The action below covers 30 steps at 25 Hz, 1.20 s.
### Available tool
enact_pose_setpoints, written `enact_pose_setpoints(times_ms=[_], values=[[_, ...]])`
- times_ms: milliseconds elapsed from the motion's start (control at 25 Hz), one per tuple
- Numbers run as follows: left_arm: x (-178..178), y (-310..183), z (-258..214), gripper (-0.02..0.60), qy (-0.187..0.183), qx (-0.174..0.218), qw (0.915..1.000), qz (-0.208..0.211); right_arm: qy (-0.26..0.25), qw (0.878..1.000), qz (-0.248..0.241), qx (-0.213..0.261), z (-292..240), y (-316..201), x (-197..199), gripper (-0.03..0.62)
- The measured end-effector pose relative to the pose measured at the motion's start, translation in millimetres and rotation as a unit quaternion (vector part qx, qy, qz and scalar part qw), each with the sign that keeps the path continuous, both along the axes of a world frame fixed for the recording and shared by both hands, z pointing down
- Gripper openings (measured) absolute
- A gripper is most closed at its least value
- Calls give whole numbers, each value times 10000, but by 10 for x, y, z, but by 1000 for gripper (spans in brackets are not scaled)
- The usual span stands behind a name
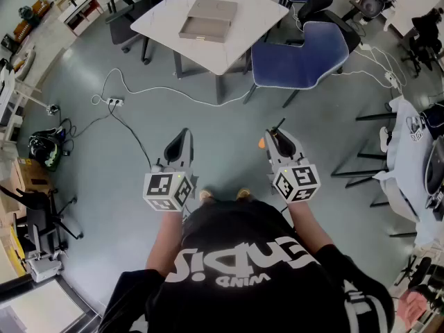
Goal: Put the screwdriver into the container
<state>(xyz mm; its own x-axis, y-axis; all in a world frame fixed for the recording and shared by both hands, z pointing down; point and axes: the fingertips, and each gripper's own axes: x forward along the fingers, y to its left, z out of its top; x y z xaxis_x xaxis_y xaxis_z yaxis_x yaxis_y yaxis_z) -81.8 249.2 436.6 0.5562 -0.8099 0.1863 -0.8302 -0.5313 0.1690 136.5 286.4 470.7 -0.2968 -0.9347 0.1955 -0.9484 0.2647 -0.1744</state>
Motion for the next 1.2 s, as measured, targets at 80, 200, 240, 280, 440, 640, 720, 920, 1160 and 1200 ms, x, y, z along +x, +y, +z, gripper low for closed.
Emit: enact_pose_setpoints(times_ms=[80,200,240,280,440,640,720,920,1160,1200], values=[[36,-34,-21,13,-1,12,10000,-1,-5,10000,-22,29,-22,-30,30,81],[95,-56,-29,13,-33,6,10000,-18,-104,9999,-100,50,-32,-61,86,81],[113,-53,-23,14,-46,1,10000,-41,-155,9998,-144,44,-29,-65,104,81],[128,-44,-13,13,-56,-1,10000,-71,-195,9996,-201,40,-21,-63,118,81],[190,0,47,14,-104,52,9998,-181,-193,9986,-492,105,-6,-53,142,81],[227,-96,55,14,-73,38,9994,-345,-146,9967,-790,98,27,-193,146,81],[229,-168,47,14,-42,33,9993,-358,-152,9963,-848,58,57,-274,135,81],[122,-605,69,14,24,121,9992,-375,-197,9962,-845,80,98,-712,14,81],[9,-1451,105,14,74,103,9997,-220,-192,9965,-794,192,56,-1483,-145,81],[-1,-1602,100,13,70,104,9998,-173,-212,9967,-761,201,50,-1628,-150,81]])
